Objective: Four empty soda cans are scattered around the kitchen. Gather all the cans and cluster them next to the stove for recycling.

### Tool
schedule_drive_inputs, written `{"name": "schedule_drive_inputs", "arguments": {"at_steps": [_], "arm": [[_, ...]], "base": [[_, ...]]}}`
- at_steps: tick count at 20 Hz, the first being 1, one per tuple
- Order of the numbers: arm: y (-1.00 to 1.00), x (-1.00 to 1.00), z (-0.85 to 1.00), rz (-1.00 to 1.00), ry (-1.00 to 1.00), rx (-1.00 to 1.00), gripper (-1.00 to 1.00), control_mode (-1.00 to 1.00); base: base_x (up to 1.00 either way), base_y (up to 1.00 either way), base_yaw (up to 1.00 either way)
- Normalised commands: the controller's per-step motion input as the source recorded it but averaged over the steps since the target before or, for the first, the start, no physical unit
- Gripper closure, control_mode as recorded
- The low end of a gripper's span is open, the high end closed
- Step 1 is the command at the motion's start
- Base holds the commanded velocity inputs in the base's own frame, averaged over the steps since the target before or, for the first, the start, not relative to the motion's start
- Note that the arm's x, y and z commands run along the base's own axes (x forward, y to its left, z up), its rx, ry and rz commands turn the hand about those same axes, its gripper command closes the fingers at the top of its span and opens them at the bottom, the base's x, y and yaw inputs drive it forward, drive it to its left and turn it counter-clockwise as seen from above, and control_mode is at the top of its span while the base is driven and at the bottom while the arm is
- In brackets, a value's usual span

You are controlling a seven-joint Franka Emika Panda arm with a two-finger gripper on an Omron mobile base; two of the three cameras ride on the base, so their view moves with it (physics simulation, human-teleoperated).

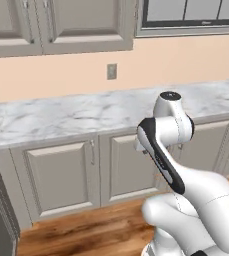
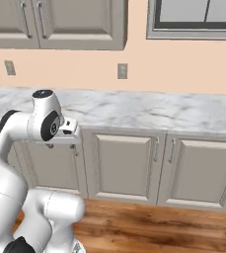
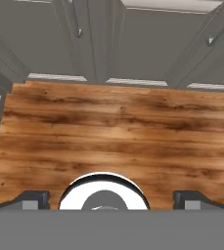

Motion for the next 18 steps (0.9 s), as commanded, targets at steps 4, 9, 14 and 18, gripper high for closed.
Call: {"name": "schedule_drive_inputs", "arguments": {"at_steps": [4, 9, 14, 18], "arm": [[0.00, 0.00, 0.00, 0.00, 0.00, 0.00, -1.00, 1.00], [0.00, 0.00, 0.00, 0.00, 0.00, 0.00, -1.00, 1.00], [0.00, 0.00, 0.00, 0.00, 0.00, 0.00, -1.00, 1.00], [0.00, 0.00, 0.00, 0.00, 0.00, 0.00, -1.00, 1.00]], "base": [[0.84, 0.03, -0.12], [0.70, -0.13, -0.02], [0.28, -0.69, 0.14], [0.04, -0.84, 0.17]]}}
